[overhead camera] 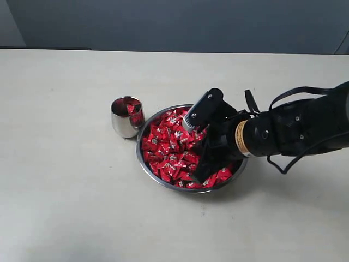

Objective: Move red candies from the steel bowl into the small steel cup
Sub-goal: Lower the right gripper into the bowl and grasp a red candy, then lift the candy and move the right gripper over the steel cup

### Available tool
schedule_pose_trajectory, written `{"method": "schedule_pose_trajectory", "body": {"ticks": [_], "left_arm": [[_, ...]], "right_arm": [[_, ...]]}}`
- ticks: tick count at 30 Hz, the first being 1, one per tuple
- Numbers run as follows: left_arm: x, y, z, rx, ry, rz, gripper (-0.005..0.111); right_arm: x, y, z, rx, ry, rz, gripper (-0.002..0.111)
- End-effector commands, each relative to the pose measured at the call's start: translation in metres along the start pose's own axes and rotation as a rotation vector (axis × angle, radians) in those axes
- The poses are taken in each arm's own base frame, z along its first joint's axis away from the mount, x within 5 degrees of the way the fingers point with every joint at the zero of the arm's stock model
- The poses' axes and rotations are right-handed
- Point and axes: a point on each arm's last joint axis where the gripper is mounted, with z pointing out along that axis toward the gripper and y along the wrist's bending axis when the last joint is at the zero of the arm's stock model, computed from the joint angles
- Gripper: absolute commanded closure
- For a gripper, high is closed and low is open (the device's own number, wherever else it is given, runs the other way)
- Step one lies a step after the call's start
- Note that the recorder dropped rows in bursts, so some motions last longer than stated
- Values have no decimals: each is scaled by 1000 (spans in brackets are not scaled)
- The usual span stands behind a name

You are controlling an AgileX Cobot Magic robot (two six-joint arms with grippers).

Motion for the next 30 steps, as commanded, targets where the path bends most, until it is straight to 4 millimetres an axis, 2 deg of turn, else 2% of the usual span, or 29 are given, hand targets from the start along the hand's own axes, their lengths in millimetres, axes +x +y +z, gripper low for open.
{"method": "schedule_pose_trajectory", "body": {"ticks": [1, 7, 12, 15, 18, 20, 24, 28, 30], "left_arm": [[1, 0, 0, 0, -3, -4, 106], [1, 0, 0, 0, -3, -4, 106], [1, 0, 0, 0, -3, -4, 106], [1, 0, 0, 0, -3, -4, 106], [1, 0, 0, 0, -3, -4, 106], [1, 0, 0, 0, -3, -4, 106], [1, 0, 0, 0, -3, -4, 106], [1, 0, 0, 0, -3, -4, 106], [1, 0, 0, 0, -3, -4, 106]], "right_arm": [[-7, -4, -10, 41, -24, 6, 109], [-16, -8, -16, 68, -55, 22, 109], [-35, -15, -19, 94, -112, 54, 109], [-56, -32, -25, 127, -192, 114, 109], [-60, -53, -25, 129, -250, 184, 109], [-60, -65, -18, 97, -290, 204, 109], [-76, -75, 5, -17, -396, 191, 109], [-89, -79, 36, -120, -447, 154, 109], [-92, -79, 43, -170, -456, 156, 109]]}}
